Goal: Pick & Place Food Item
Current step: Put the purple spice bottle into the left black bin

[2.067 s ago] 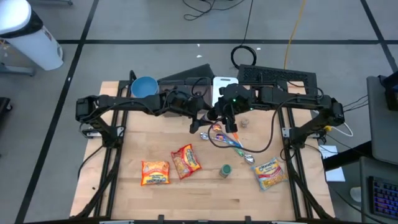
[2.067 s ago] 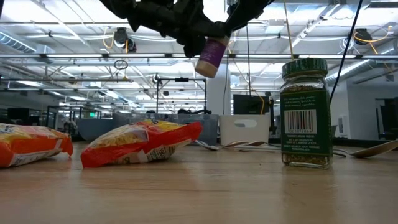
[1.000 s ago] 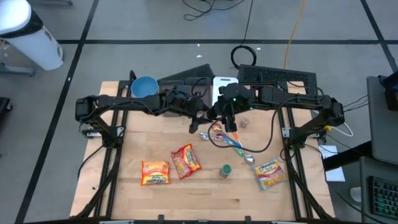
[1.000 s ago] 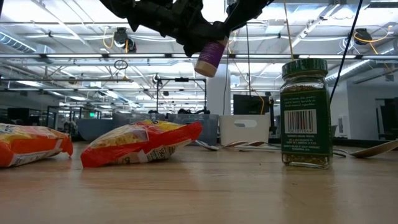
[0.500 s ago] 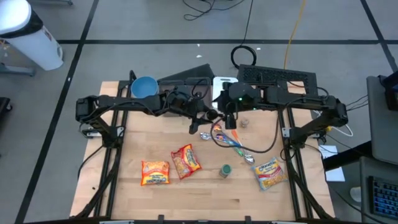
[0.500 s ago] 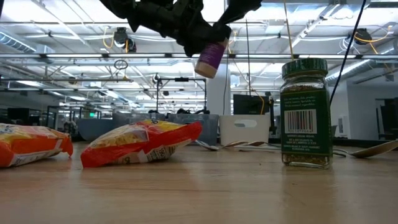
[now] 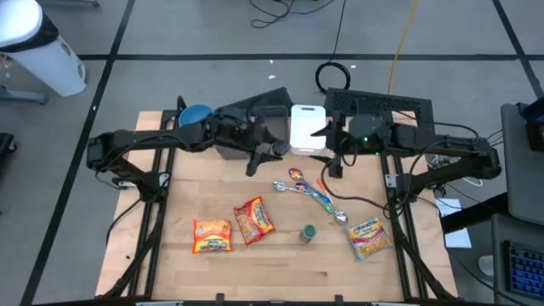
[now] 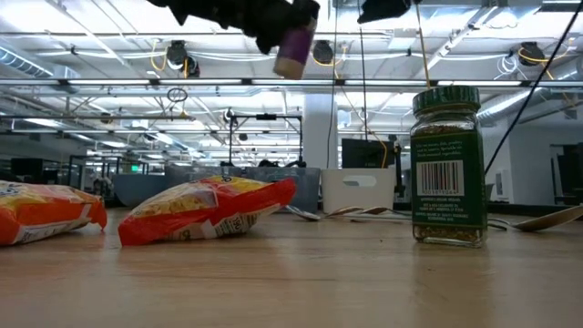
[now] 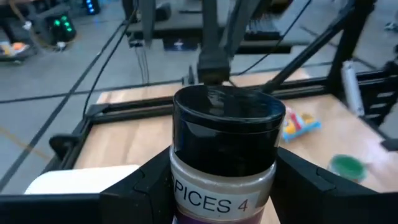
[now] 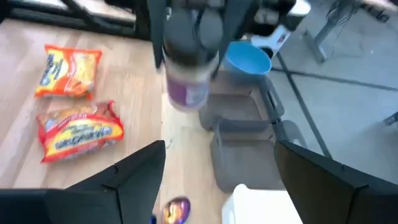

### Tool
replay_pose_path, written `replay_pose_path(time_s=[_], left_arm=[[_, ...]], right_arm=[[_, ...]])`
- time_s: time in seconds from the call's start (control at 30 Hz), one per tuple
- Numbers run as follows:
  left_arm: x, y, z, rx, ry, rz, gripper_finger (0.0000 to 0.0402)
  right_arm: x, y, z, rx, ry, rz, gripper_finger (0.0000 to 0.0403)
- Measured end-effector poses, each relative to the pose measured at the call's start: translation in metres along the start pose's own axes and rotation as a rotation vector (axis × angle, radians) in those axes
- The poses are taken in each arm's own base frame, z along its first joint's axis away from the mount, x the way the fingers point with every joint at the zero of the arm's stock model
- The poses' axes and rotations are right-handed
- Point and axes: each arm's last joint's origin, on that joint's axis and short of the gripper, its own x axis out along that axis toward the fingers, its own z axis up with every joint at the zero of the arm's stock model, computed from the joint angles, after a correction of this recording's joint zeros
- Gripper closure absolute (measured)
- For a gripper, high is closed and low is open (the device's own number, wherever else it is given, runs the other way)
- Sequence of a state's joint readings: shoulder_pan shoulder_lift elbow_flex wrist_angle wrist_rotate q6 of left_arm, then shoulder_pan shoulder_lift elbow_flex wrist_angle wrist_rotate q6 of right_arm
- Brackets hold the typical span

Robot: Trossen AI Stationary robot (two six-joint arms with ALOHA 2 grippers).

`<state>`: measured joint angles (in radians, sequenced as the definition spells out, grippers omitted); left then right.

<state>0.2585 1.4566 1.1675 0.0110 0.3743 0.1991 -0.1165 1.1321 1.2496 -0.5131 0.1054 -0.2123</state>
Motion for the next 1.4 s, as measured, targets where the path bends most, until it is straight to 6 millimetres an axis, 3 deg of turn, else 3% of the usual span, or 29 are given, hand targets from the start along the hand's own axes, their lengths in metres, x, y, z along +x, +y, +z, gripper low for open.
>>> replay_pose_path(time_s=[0.27, 0.4, 0.5, 0.63, 1.03, 1.4], left_arm=[[-0.011, 0.004, 0.01, 0.0, -0.081, -0.058, 0.0189], [-0.008, 0.005, 0.01, 0.002, -0.092, -0.063, 0.0194], [-0.008, 0.006, 0.013, 0.016, -0.128, -0.058, 0.0193], [-0.008, 0.004, 0.016, 0.025, -0.158, -0.054, 0.019], [0.021, 0.01, -0.001, -0.013, -0.154, -0.059, 0.019], [0.02, 0.011, 0.003, 0.012, -0.192, -0.053, 0.0192]], right_arm=[[0.037, 0.019, -0.068, 0.093, -0.331, -0.038, 0.0114], [0.042, 0.02, -0.09, 0.179, -0.566, -0.001, 0.0119], [0.047, 0.018, -0.1, 0.225, -0.63, -0.006, 0.0122], [0.06, 0.018, -0.101, 0.242, -0.63, 0.035, 0.0122], [0.089, 0.018, -0.089, 0.231, -0.643, 0.084, 0.0124], [0.102, 0.013, -0.079, 0.233, -0.645, 0.12, 0.0124]])
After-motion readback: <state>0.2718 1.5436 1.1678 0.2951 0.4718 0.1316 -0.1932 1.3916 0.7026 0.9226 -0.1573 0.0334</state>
